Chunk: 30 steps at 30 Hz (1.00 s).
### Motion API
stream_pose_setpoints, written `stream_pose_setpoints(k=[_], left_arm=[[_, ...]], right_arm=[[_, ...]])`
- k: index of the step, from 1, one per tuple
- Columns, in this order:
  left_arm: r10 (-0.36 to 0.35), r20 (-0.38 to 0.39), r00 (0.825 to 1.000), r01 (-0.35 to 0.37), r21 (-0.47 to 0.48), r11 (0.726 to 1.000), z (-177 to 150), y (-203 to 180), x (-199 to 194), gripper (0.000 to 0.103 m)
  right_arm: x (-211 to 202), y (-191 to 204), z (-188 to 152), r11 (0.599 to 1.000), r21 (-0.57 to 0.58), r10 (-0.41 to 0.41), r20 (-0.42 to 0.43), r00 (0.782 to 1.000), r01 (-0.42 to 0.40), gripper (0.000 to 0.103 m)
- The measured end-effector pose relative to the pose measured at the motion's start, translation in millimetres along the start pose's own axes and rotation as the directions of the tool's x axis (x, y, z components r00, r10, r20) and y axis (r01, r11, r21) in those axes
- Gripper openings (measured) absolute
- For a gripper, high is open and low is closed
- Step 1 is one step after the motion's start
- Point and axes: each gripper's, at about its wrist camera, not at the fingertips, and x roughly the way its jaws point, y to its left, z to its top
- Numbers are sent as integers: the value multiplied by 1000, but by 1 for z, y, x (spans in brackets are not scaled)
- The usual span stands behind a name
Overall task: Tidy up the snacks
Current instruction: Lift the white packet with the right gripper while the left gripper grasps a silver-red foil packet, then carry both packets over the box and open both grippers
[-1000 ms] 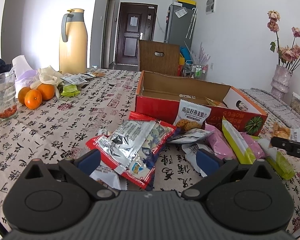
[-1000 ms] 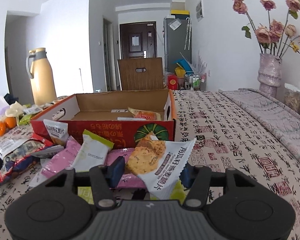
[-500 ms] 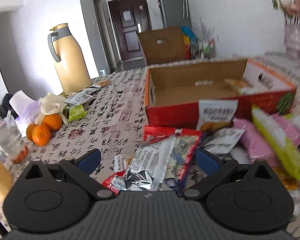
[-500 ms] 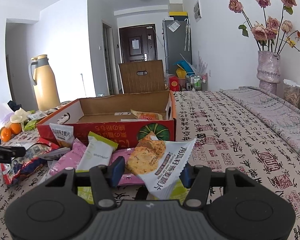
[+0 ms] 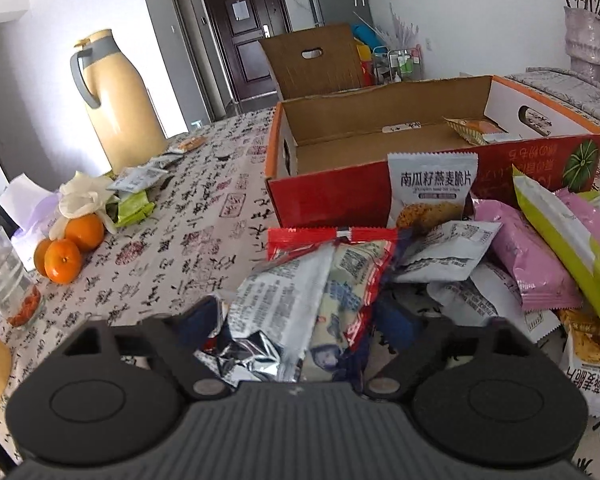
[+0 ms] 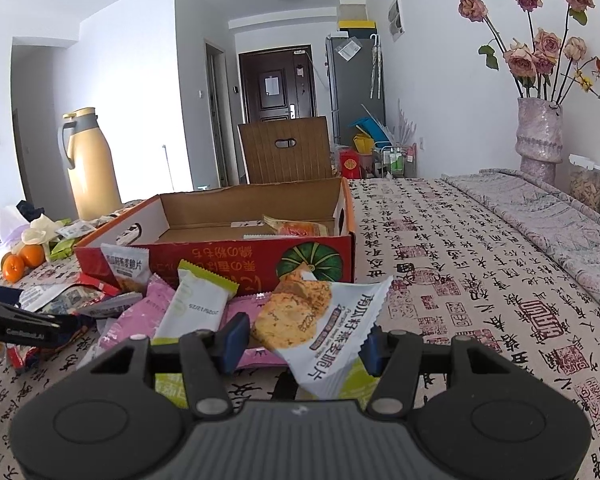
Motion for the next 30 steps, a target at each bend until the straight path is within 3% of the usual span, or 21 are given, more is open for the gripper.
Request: stream_pose_setpoints(k=[10,15,30], left_arm=[[-43,21,999,43,-2,999,-5,-2,-5,55],[-56,65,996,58,-24,998,-5,1,-18,37],[-105,175,979,128,-127,984,-7,19,-59,35]], right_arm=[[0,1,-1,1000,3,4,-3,1000,-4,56],[1,1,-2,1000,3,7,-7,1000,-6,56],[-2,4,0,1000,-4,12,-5,1000,-12,56]])
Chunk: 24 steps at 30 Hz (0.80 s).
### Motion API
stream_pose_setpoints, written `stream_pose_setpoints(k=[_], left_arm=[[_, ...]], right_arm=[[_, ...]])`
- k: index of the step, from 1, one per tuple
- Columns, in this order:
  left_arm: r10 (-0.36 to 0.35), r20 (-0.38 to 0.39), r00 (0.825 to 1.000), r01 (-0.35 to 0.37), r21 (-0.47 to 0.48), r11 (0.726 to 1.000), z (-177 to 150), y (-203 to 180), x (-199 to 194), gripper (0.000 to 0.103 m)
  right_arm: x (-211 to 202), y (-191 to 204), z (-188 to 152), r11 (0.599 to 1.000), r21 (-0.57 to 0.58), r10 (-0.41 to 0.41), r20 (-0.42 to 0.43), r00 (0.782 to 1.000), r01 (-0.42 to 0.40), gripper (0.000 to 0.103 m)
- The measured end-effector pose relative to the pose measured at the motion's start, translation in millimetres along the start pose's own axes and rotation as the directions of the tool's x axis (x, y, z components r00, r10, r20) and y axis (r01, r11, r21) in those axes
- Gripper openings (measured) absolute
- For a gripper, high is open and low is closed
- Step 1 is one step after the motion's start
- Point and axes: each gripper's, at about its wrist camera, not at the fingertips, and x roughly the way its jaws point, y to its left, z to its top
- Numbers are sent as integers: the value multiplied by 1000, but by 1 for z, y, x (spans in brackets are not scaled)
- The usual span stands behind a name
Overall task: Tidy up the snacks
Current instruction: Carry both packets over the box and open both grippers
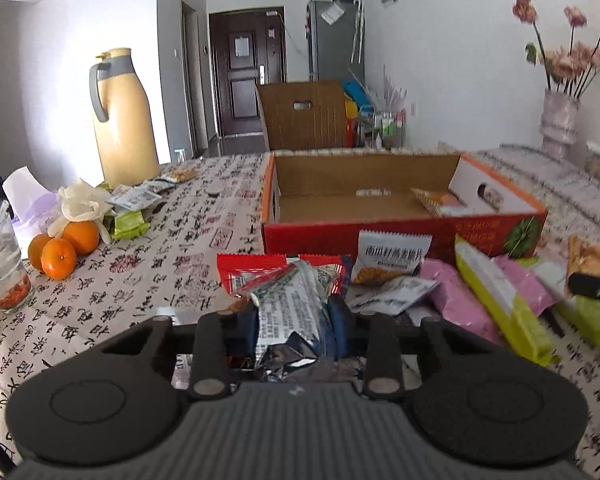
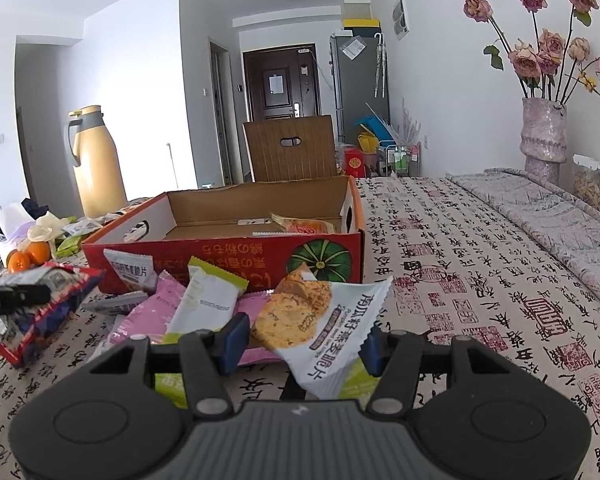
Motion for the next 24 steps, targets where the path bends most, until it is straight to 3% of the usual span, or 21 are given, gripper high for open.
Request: stream_pose_setpoints(k=[13,24], left_arm=[[-39,99,994,44,-51,998,23,-3,-23,35],[-64,167,984,76,-65,995,61,-17,-7,35]], right_arm=[[-2,8,6,1000,-15,24,13,1000,-24,56],[13,20,34,998,-28,60,69,996,-58,56]])
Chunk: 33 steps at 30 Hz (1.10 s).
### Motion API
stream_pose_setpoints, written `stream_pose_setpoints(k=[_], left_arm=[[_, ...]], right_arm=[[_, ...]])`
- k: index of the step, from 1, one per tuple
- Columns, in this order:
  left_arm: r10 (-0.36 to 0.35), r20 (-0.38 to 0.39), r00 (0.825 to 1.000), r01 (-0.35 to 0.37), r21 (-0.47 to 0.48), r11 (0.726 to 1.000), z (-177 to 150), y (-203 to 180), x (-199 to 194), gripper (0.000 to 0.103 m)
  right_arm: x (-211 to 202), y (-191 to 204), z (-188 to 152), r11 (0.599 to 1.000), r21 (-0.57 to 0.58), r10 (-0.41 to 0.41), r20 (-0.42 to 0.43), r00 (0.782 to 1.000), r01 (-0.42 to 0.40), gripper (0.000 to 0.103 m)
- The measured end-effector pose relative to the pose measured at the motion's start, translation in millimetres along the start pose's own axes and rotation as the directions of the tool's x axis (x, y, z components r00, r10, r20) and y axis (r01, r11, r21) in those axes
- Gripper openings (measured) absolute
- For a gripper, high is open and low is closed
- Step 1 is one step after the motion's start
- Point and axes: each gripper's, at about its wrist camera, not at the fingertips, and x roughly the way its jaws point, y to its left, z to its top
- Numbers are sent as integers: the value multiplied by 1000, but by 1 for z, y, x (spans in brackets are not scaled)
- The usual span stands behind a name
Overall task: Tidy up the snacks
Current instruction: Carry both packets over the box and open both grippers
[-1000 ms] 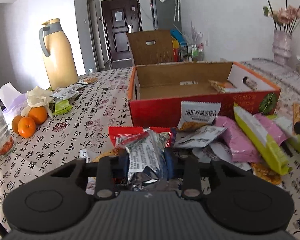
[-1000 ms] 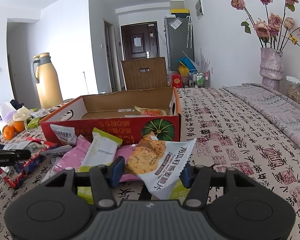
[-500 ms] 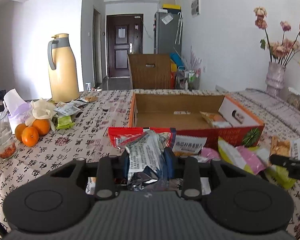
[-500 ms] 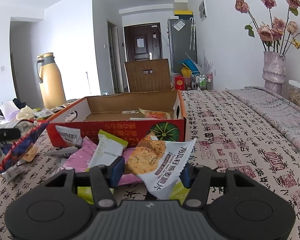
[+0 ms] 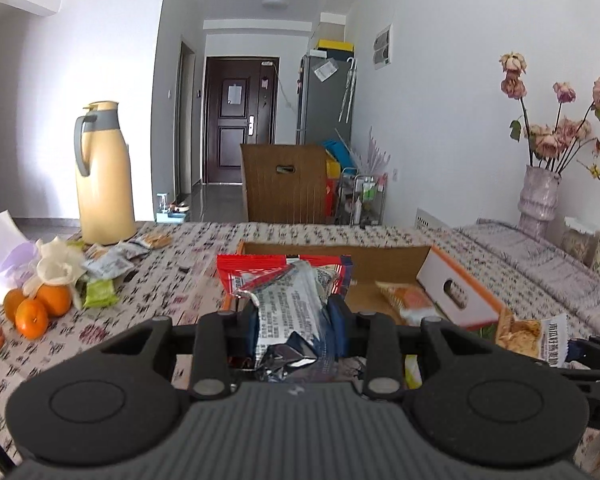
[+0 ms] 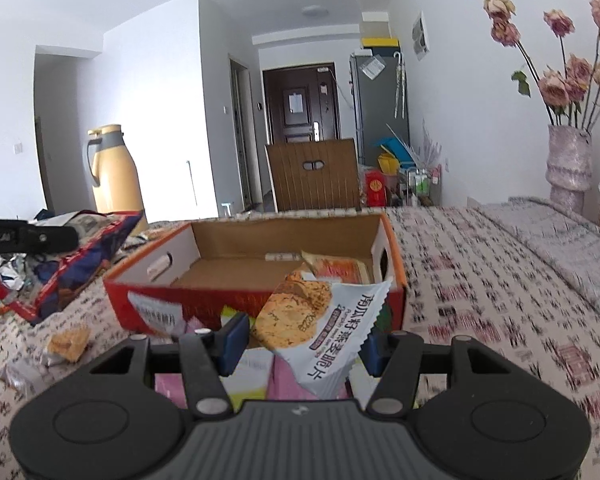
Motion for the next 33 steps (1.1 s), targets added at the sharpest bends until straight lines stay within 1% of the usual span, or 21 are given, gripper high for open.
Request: stream_pose_setpoints(k=[6,10,15,19,23,27,33], left_arm=[[4,32,999,-3,-1,1000,23,-9,21,35],[11,41,999,-10,-12,1000,37,-12,39,35],[36,42,998,-36,-11,999,53,-14,63,35],[60,38,997,-59,-28,998,63,-12,83,35],[83,36,996,-82,-36,996,61,-14,103,35],[100,-7,995,-100,-37,994,49,-10,125,35],[92,-55,994,-95,-52,994,33,2,142,35]], right_arm=[[20,4,30,1000,-13,9,52,999,-8,56],[39,8,51,1000,-20,21,71,997,-19,56],[68,12,71,999,-37,32,66,997,-30,56],[93,14,83,999,-31,26,51,998,-25,56],[116,14,82,1000,-7,11,24,1000,-11,56],[140,11,71,1000,-1,-25,-22,999,25,56],[148,6,58,999,-6,-47,-53,997,47,57]])
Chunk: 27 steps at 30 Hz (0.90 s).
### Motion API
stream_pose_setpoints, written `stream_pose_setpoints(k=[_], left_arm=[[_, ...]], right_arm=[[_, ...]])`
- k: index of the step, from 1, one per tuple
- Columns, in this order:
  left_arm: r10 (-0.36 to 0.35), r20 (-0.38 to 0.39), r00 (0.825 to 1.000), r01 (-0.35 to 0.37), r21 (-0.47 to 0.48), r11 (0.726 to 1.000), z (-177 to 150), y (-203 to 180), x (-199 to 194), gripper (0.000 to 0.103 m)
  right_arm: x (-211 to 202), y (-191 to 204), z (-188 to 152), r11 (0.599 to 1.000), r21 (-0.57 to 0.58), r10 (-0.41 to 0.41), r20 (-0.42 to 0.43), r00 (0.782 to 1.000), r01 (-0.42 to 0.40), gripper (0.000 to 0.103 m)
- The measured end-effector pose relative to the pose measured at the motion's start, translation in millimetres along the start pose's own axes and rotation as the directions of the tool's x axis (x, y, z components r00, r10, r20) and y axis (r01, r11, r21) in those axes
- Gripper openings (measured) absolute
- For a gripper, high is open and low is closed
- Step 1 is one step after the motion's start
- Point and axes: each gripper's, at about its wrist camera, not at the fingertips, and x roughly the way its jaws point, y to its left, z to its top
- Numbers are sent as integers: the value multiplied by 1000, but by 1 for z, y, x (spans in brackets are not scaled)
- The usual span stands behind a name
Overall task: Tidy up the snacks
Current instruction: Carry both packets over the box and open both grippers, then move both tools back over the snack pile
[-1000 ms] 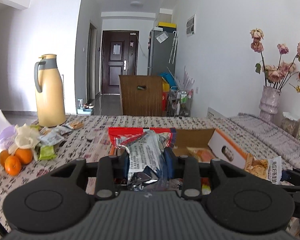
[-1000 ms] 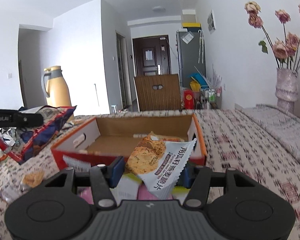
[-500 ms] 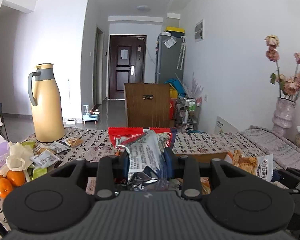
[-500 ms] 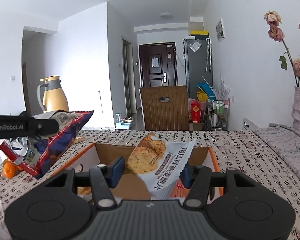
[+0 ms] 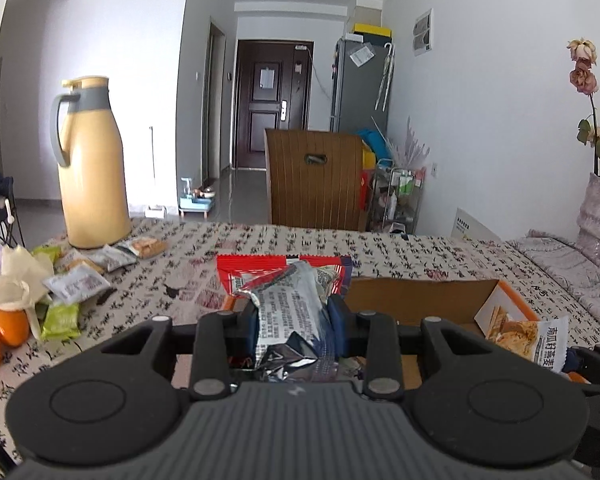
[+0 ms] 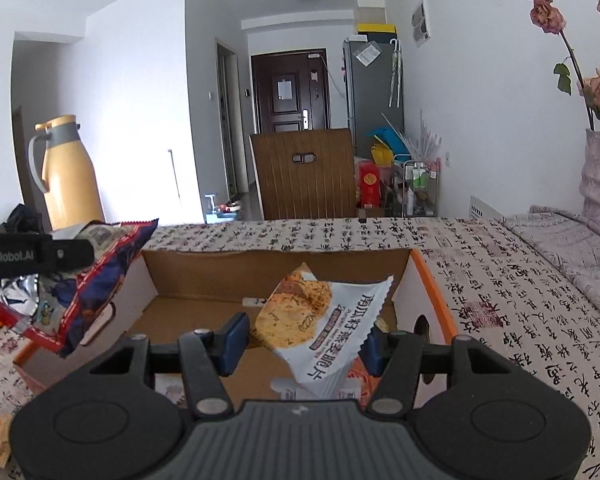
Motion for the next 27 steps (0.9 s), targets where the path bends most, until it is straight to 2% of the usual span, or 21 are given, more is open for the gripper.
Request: stream_pose_setpoints(k=[2,4,5,6,7,8,9,11,24,27], left_arm=[[-9,-2,1000,9,-6,1000,-2,3,0,35],[-11,7,1000,11,-4,1000,-3,4,-2,37],[-10,13,1000,10,-1,1000,-3,3,-4,46],[-9,20,1000,9,-2,1000,-4,4,-6,65],[0,35,999,1,-5,1000,-3,3,-9,76],[17,57,998,-17,-10,1000,-4,4,-13,97],[32,75,997,-31,-16,999,-2,5,-15,103],[34,94,995,-32,-24,999,-1,6,-19,103],[39,75,996,-36,-37,999,-1,5,-19,103],[28,105,994,-22,-56,998,6,6,-33,103]], right_arm=[[0,1,-1,1000,-8,-4,0,1000,4,57],[-1,1,-1,1000,-11,-20,-5,1000,20,76],[-2,1,-1,1000,-8,-29,-5,1000,29,92],[-4,0,-1,999,-6,-41,1,999,41,99],[-6,-1,-1,999,-2,-53,8,999,53,100],[-7,-3,0,998,6,-58,13,998,58,102],[-8,-5,0,998,14,-57,13,998,57,103],[-8,-7,1,998,23,-56,10,998,56,103],[-7,-7,0,998,18,-57,8,998,57,103],[-10,-5,3,998,15,-62,12,998,62,103]])
